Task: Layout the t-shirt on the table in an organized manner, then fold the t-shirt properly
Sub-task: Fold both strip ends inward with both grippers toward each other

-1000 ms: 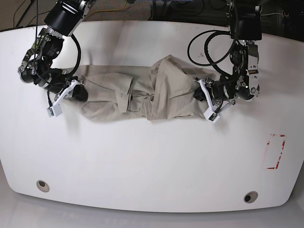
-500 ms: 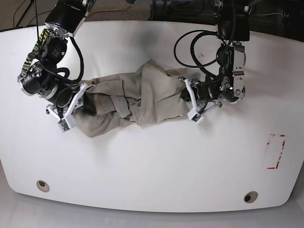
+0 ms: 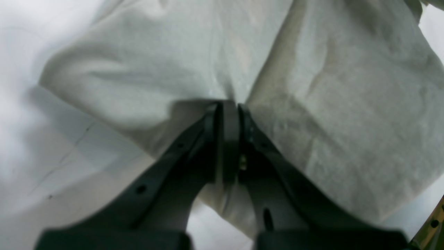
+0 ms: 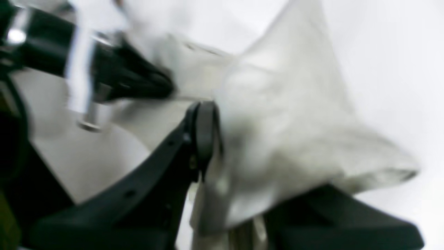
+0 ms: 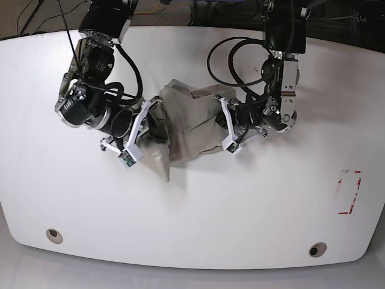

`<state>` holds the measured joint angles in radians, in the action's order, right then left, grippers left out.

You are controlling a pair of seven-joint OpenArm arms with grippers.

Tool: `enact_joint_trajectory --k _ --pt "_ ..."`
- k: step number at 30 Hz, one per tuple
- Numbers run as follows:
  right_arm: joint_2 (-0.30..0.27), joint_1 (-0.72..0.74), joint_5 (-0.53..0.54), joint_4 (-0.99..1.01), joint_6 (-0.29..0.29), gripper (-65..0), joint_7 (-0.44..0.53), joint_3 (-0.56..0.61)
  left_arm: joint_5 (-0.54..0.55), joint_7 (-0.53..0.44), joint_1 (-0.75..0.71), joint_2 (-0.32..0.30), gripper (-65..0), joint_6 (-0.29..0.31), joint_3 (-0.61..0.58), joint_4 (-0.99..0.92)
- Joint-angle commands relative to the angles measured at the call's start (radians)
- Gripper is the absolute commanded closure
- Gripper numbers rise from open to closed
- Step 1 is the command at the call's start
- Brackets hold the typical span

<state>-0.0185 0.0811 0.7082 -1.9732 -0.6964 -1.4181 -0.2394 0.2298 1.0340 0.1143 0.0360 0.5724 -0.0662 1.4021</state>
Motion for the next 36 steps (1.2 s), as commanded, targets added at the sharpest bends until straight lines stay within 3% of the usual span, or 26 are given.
enact_joint_trajectory --k 1,18,23,30,36 --pt "0.01 0.019 0.023 -0.015 -0.002 -7.9 0.022 0.019 -0.033 0.044 0.003 -0.002 -1.1 -0.002 -0.001 0.0" --pt "0.038 0.019 0.023 0.073 -0.002 -9.2 0.027 0.074 -0.031 0.044 -0.001 -0.002 -1.1 -0.002 0.003 0.004" --pt "0.035 0.018 0.023 0.09 -0.002 -23.0 0.058 0.074 -0.03 0.044 -0.001 -0.002 -1.1 -0.002 0.003 0.006" --pt "0.039 0.018 0.026 0.085 -0.002 -47.2 0.058 0.076 -0.03 0.044 0.002 -0.002 -1.1 -0.002 0.003 0.009" --pt "0.041 0.018 0.029 0.084 -0.002 -60.4 0.056 0.076 -0.028 0.044 0.002 -0.002 -1.1 0.001 0.003 0.009"
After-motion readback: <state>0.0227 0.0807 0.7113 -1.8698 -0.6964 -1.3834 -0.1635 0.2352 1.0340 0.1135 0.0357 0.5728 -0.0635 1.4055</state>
